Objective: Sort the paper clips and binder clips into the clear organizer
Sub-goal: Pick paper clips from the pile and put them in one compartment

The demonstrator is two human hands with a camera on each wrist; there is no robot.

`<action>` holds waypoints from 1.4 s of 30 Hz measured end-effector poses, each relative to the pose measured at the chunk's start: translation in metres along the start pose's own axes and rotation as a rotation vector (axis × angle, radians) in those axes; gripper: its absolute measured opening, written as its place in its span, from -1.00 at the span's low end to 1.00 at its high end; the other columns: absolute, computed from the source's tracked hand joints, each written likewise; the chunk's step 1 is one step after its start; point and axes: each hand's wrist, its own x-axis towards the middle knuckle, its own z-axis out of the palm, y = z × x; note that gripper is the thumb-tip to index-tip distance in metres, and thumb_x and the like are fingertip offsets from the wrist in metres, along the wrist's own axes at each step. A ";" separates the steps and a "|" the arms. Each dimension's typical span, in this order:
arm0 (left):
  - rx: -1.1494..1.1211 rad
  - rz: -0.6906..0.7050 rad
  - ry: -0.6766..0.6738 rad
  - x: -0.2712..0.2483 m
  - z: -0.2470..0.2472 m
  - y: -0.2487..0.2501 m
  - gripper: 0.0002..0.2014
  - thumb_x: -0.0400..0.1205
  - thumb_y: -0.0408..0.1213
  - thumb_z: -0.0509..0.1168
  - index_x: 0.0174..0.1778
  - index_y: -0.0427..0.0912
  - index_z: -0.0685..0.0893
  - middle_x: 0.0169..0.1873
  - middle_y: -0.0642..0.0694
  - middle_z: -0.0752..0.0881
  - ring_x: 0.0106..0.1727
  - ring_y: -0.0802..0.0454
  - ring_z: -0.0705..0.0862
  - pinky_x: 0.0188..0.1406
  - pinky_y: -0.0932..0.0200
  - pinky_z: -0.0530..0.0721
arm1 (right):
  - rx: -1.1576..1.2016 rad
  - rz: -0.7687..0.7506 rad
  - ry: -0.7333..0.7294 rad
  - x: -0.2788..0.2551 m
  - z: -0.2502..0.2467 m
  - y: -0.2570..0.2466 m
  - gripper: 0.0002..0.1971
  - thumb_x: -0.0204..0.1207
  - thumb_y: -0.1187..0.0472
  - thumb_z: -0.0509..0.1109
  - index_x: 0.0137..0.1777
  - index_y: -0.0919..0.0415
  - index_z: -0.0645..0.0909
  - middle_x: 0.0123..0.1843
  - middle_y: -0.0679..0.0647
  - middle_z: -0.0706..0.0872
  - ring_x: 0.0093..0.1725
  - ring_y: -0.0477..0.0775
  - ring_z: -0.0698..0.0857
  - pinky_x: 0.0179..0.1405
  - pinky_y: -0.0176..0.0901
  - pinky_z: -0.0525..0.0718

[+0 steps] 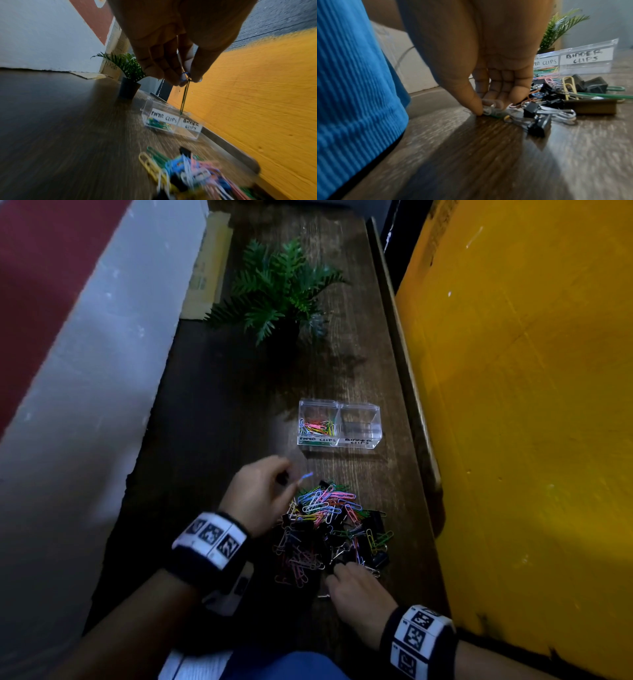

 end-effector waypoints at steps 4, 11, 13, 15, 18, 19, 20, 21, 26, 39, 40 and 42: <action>0.044 -0.002 0.049 0.056 -0.002 -0.002 -0.93 0.48 -0.24 0.42 -0.27 -0.02 0.65 -0.31 0.10 0.70 -0.27 0.14 0.65 -0.21 0.09 0.67 | 0.122 -0.007 -0.031 -0.004 0.003 0.001 -0.82 0.59 0.34 0.25 0.16 0.29 0.56 0.07 0.17 0.56 0.02 0.16 0.54 0.05 -0.04 0.51; 0.198 -0.029 -0.052 0.124 0.008 -0.011 -0.96 0.52 -0.18 0.33 -0.16 -0.01 0.66 -0.17 0.05 0.71 -0.13 0.04 0.66 -0.12 0.02 0.69 | 0.421 0.003 0.250 0.006 -0.037 0.029 -0.91 0.58 0.19 0.26 -0.01 0.13 0.58 -0.08 0.04 0.63 -0.08 0.05 0.57 -0.07 -0.12 0.55; 0.231 -0.044 -0.091 0.128 0.014 -0.016 -0.93 0.55 -0.16 0.29 -0.15 -0.02 0.66 -0.17 0.04 0.67 -0.09 0.00 0.65 -0.14 0.04 0.66 | 0.462 0.056 0.368 0.019 -0.055 0.043 -0.96 0.54 0.20 0.35 -0.07 0.11 0.62 -0.16 -0.03 0.64 -0.18 -0.02 0.57 -0.20 -0.22 0.53; 0.279 -0.064 -0.125 0.126 0.020 -0.021 -0.92 0.56 -0.14 0.28 -0.13 -0.01 0.66 -0.14 0.03 0.60 0.00 -0.03 0.60 -0.13 0.08 0.59 | 0.494 0.106 0.434 0.035 -0.074 0.057 -0.98 0.52 0.21 0.39 -0.11 0.08 0.63 -0.25 -0.12 0.60 -0.28 -0.10 0.53 -0.33 -0.31 0.44; 0.299 -0.086 -0.111 0.109 0.021 -0.029 -0.85 0.56 -0.13 0.33 0.00 -0.03 0.68 0.02 -0.02 0.61 0.11 -0.03 0.52 -0.02 0.07 0.54 | 0.532 0.198 0.464 0.067 -0.103 0.079 -0.96 0.53 0.20 0.39 -0.09 0.02 0.62 -0.26 -0.19 0.56 -0.31 -0.18 0.52 -0.36 -0.32 0.40; 0.277 -0.093 -0.085 0.100 0.020 -0.031 -0.85 0.55 -0.14 0.35 0.00 -0.02 0.69 0.03 -0.02 0.61 0.10 -0.03 0.52 -0.03 0.08 0.53 | 0.522 0.217 0.472 0.078 -0.113 0.086 -0.95 0.53 0.20 0.38 -0.07 0.03 0.61 -0.25 -0.19 0.56 -0.29 -0.20 0.53 -0.35 -0.31 0.44; 0.251 -0.102 -0.064 0.090 0.020 -0.034 -0.86 0.53 -0.17 0.36 -0.01 -0.02 0.70 0.01 -0.02 0.62 0.08 -0.02 0.52 -0.04 0.09 0.53 | 0.501 0.229 0.491 0.089 -0.122 0.092 -0.95 0.54 0.21 0.37 -0.04 0.05 0.62 -0.22 -0.16 0.58 -0.26 -0.17 0.55 -0.31 -0.27 0.51; 0.233 -0.114 -0.058 0.078 0.020 -0.035 -0.86 0.51 -0.20 0.37 -0.02 -0.01 0.70 -0.02 -0.01 0.62 0.06 -0.02 0.53 -0.04 0.08 0.55 | 0.481 0.242 0.504 0.101 -0.132 0.096 -0.93 0.54 0.21 0.37 -0.01 0.07 0.63 -0.19 -0.10 0.62 -0.21 -0.10 0.59 -0.24 -0.19 0.59; 0.181 -0.104 -0.126 0.009 0.032 -0.041 -0.74 0.43 -0.11 0.24 -0.06 -0.11 0.72 -0.14 -0.09 0.65 -0.07 -0.13 0.62 -0.13 -0.01 0.67 | 0.394 0.275 0.483 0.149 -0.154 0.104 -0.87 0.51 0.18 0.39 0.04 0.06 0.64 -0.06 0.03 0.74 -0.08 0.09 0.70 -0.06 -0.01 0.70; 0.144 -0.184 -0.193 -0.045 0.040 -0.054 -0.65 0.43 0.02 0.09 -0.08 0.01 0.73 -0.14 0.03 0.68 -0.10 -0.02 0.66 -0.18 0.16 0.58 | 0.462 0.263 0.502 0.090 -0.083 0.091 -0.86 0.55 0.24 0.36 0.05 0.09 0.69 -0.03 -0.07 0.69 -0.07 -0.11 0.58 0.14 -0.02 0.63; 0.151 -0.187 -0.196 -0.042 0.039 -0.053 -0.64 0.43 0.02 0.08 -0.09 0.00 0.73 -0.14 0.02 0.67 -0.09 -0.02 0.65 -0.18 0.15 0.58 | 0.461 0.285 0.472 0.085 -0.076 0.094 -0.87 0.55 0.23 0.36 0.03 0.08 0.70 -0.04 -0.07 0.69 -0.08 -0.10 0.59 0.13 -0.02 0.65; 0.175 -0.190 -0.203 -0.032 0.038 -0.050 -0.70 0.45 -0.01 0.13 -0.12 0.00 0.72 -0.15 0.01 0.66 -0.09 -0.04 0.63 -0.19 0.13 0.58 | 0.444 0.312 0.426 0.076 -0.065 0.099 -0.89 0.55 0.20 0.36 0.00 0.07 0.70 -0.06 -0.07 0.69 -0.08 -0.08 0.62 0.10 -0.01 0.66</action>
